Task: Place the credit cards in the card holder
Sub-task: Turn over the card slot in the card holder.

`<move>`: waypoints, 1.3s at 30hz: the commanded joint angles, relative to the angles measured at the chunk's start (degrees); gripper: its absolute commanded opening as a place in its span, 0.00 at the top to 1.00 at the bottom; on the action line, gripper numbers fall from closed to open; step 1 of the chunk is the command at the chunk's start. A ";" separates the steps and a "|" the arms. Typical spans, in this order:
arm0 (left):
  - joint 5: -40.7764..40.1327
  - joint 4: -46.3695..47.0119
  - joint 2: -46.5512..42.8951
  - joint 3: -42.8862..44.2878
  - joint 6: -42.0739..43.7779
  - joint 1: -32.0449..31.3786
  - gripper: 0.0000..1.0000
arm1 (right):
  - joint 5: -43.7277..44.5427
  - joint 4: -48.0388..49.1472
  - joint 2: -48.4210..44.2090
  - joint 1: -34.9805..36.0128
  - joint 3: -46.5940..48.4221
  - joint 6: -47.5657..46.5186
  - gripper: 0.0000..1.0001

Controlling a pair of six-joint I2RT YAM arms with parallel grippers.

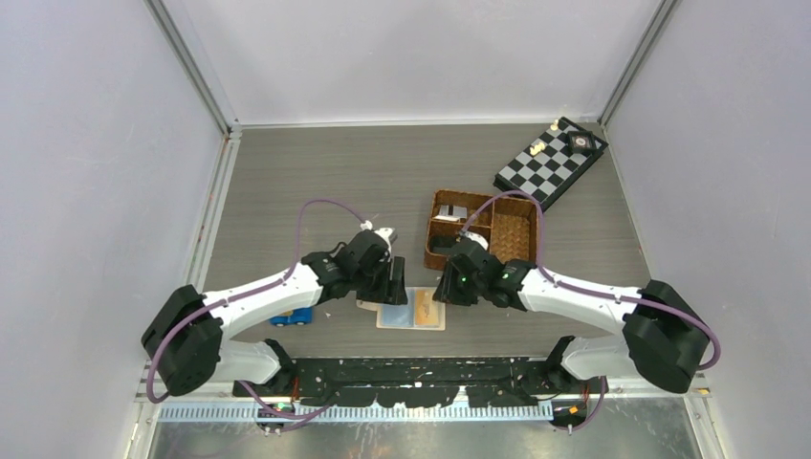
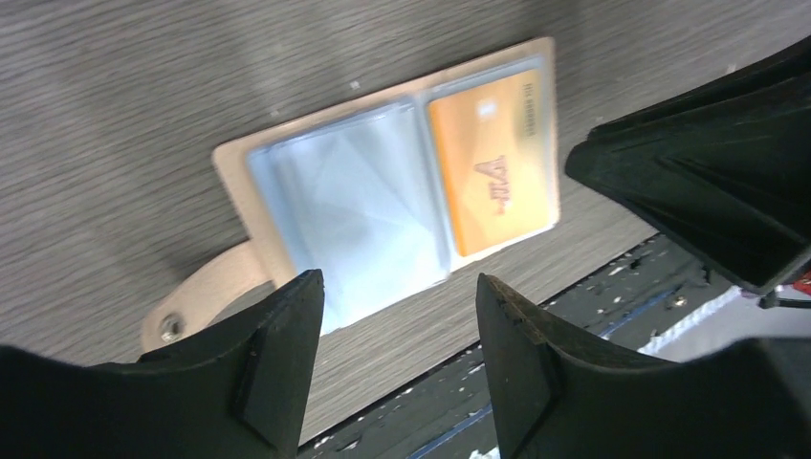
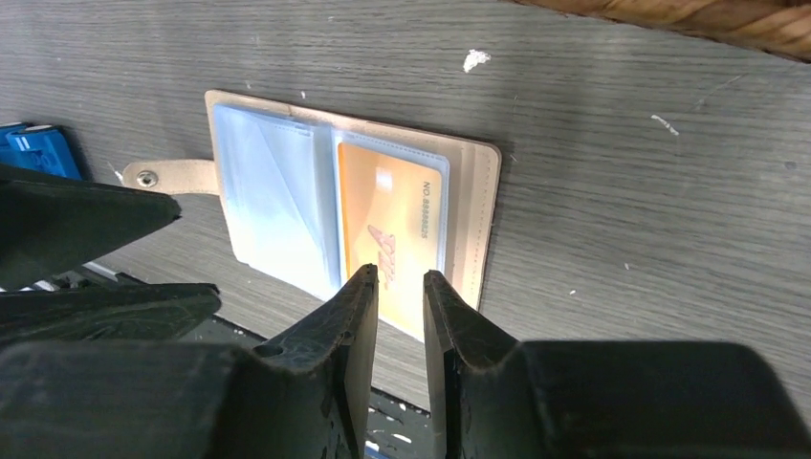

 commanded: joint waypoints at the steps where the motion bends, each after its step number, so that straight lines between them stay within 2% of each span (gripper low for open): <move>1: -2.79 -4.25 0.27 -0.61 2.72 1.17 0.38 | -2.35 3.99 2.30 0.30 -1.07 1.36 0.70; 10: -3.33 -3.82 3.31 -1.88 3.75 1.84 0.41 | -3.70 5.59 5.27 0.30 -1.37 1.97 0.70; 23: -1.91 -1.13 6.21 -3.84 3.42 2.04 0.51 | -3.66 4.20 2.84 0.34 0.01 1.31 0.75; 39: -0.06 1.40 6.71 -4.90 2.59 2.10 0.54 | -3.69 1.99 0.81 0.56 2.70 -0.04 0.78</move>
